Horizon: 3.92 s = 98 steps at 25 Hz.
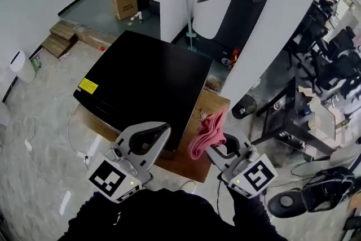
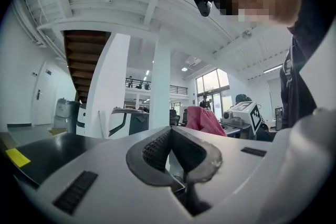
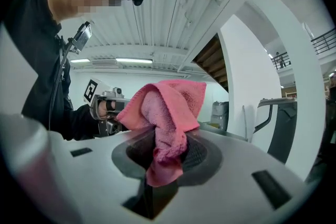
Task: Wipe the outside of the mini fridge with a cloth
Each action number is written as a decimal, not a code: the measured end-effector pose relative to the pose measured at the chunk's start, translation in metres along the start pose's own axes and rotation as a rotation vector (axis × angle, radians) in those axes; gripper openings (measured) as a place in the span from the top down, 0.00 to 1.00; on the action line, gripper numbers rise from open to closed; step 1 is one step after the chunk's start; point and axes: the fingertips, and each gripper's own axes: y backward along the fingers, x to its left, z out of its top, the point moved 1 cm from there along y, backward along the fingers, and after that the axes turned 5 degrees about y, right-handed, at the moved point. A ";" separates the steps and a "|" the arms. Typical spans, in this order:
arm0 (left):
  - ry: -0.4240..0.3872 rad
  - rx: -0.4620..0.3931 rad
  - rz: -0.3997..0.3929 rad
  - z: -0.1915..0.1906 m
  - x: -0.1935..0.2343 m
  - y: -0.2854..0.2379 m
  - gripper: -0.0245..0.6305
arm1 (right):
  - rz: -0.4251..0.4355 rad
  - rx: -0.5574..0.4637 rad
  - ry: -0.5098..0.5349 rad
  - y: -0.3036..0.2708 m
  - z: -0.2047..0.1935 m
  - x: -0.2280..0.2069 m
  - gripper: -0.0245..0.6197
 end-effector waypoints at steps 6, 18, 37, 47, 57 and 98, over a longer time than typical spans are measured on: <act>0.002 0.014 -0.075 0.031 0.064 0.058 0.95 | -0.049 0.033 0.011 -0.069 0.035 0.040 0.80; -0.014 0.005 -0.159 0.056 0.153 0.124 0.95 | -0.178 0.095 0.034 -0.155 0.070 0.101 0.80; -0.059 0.036 -0.097 0.065 0.163 0.107 0.95 | -0.195 0.179 0.045 -0.149 0.071 0.071 0.80; -0.111 0.008 -0.103 0.099 0.311 0.093 0.95 | -0.241 0.415 0.302 -0.296 0.108 0.013 0.80; -0.121 0.097 -0.083 0.064 0.443 0.060 0.95 | -0.194 0.757 0.498 -0.471 0.030 -0.065 0.80; -0.064 0.149 -0.179 0.020 0.267 -0.024 0.95 | -0.381 1.107 0.366 -0.216 -0.090 -0.177 0.81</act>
